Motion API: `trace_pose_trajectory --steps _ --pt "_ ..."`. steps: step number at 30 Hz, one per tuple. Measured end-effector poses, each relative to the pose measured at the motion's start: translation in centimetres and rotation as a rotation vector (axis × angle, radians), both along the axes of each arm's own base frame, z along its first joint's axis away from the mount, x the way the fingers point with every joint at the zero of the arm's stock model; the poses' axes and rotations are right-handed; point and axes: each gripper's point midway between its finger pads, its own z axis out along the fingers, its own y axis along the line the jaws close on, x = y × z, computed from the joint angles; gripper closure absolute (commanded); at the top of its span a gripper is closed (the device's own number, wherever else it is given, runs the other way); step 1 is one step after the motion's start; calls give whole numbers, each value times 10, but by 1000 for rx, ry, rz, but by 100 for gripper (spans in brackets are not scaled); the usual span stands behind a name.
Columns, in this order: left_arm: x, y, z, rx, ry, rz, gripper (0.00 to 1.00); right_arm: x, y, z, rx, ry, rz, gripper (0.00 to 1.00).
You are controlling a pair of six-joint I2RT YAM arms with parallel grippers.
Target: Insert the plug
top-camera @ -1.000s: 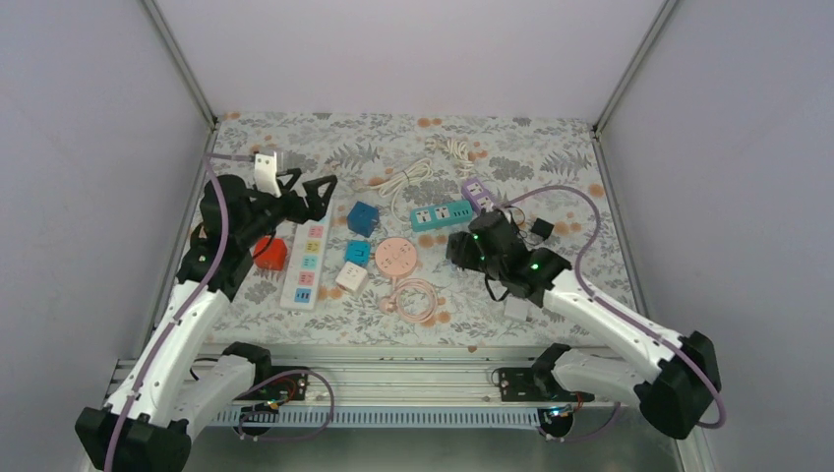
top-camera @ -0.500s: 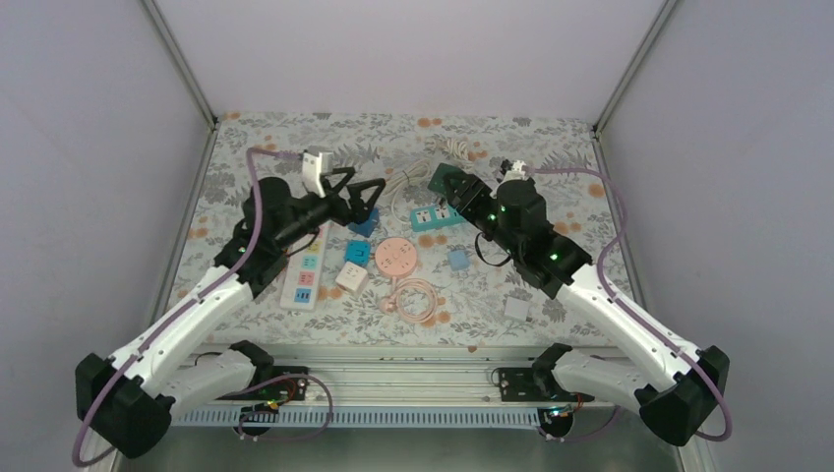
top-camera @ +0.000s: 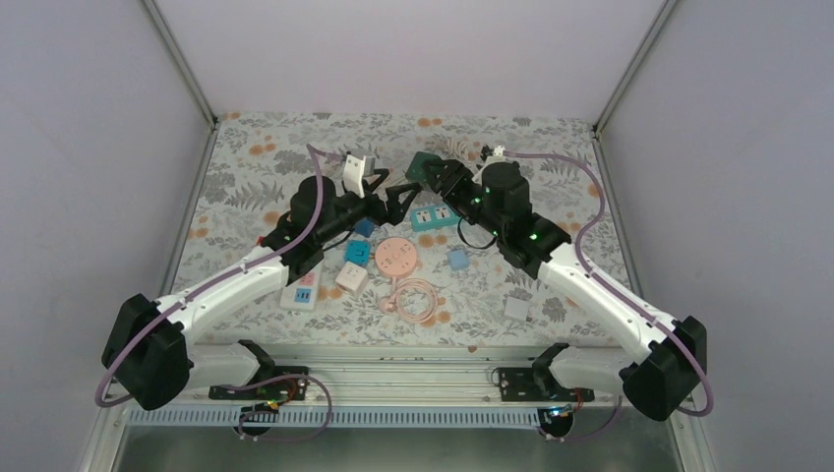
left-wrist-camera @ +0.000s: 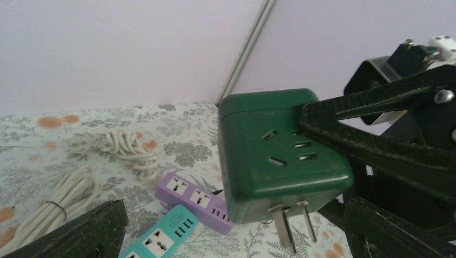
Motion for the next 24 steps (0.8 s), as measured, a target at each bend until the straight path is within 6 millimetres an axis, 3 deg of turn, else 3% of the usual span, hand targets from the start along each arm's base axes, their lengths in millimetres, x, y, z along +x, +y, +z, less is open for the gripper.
trace_pose_trajectory --steps 7,12,14,19,21,24 --pt "6 -6 7 -101 -18 4 0 4 18 3 49 19 57 47" --pt "12 -18 -5 -124 13 24 1 6 26 0 76 43 75 47" --pt "12 -22 -7 -130 14 27 7 6 27 -1 80 49 79 47" --pt "16 -31 -10 -130 24 34 35 5 29 0 98 59 89 45" --pt "17 -32 -8 -119 16 47 43 5 29 0 100 64 86 40" --pt "18 -33 -11 -101 20 62 45 6 28 -2 94 70 79 17"
